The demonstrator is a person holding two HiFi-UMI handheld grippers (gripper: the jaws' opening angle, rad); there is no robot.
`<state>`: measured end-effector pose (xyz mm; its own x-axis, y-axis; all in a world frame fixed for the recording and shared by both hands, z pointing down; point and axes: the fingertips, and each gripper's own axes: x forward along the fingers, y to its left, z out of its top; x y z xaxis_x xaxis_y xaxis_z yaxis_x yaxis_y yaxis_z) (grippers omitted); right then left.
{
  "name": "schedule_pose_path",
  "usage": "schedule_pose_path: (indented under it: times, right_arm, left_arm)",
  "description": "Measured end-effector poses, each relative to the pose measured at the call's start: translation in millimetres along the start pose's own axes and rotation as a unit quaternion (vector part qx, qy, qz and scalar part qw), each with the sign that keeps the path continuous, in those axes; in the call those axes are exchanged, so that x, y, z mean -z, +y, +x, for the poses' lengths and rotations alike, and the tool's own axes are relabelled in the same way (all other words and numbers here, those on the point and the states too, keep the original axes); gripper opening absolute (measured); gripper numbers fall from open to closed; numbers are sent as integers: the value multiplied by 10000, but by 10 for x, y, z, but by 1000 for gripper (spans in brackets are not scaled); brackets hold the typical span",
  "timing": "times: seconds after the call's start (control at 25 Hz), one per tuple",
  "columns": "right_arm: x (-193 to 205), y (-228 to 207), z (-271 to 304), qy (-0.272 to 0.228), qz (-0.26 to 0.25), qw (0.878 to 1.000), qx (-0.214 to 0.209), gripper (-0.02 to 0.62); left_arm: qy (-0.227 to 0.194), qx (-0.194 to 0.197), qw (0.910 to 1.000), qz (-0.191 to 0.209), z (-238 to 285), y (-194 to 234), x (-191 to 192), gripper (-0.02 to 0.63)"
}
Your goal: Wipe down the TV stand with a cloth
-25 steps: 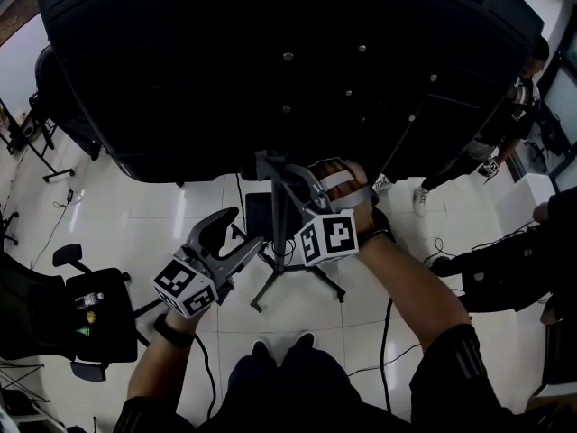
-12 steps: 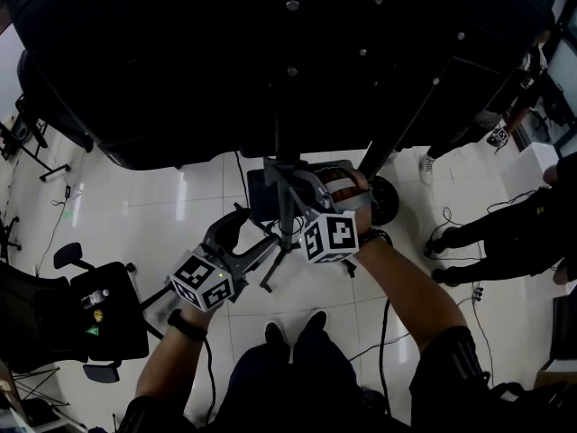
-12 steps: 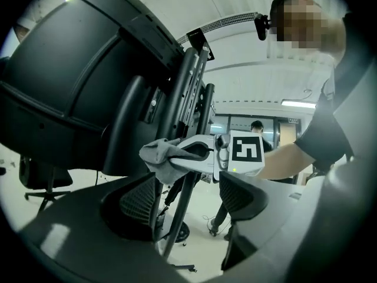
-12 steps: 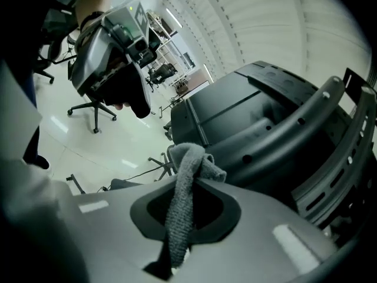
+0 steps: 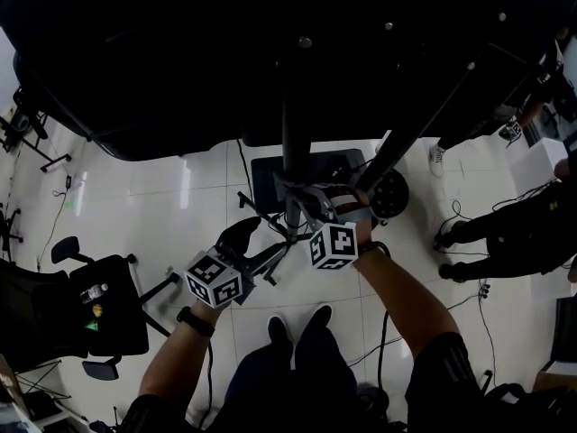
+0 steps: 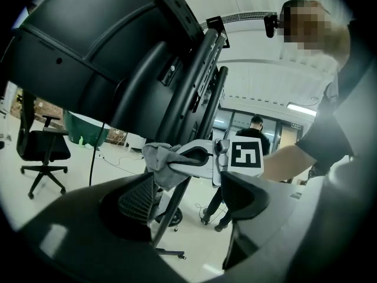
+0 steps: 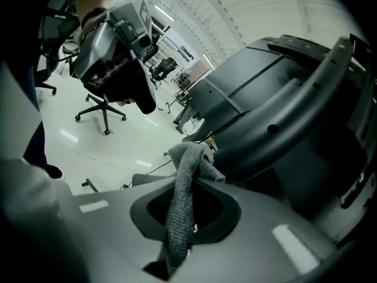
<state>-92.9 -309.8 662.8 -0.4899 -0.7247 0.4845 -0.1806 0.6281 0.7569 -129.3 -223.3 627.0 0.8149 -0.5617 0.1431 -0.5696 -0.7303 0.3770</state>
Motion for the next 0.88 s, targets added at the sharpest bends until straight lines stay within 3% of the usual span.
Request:
schedule_pose_path:
  times: [0.24, 0.48, 0.68, 0.88]
  right_arm:
    - [268, 450, 286, 100, 196, 9993, -288, 17]
    - [561, 986, 635, 347, 477, 9962, -645, 17]
    - [788, 1420, 870, 546, 554, 9927, -919, 17]
    - [1033, 1745, 1088, 758, 841, 9873, -1117, 17]
  left_arm:
    - [240, -227, 9992, -227, 133, 271, 502, 413]
    - [704, -293, 9970, -151, 246, 464, 1190, 413]
    - [791, -345, 9953, -442, 306, 646, 1610, 413]
    - [896, -345, 9945, -426, 433, 749, 1859, 413]
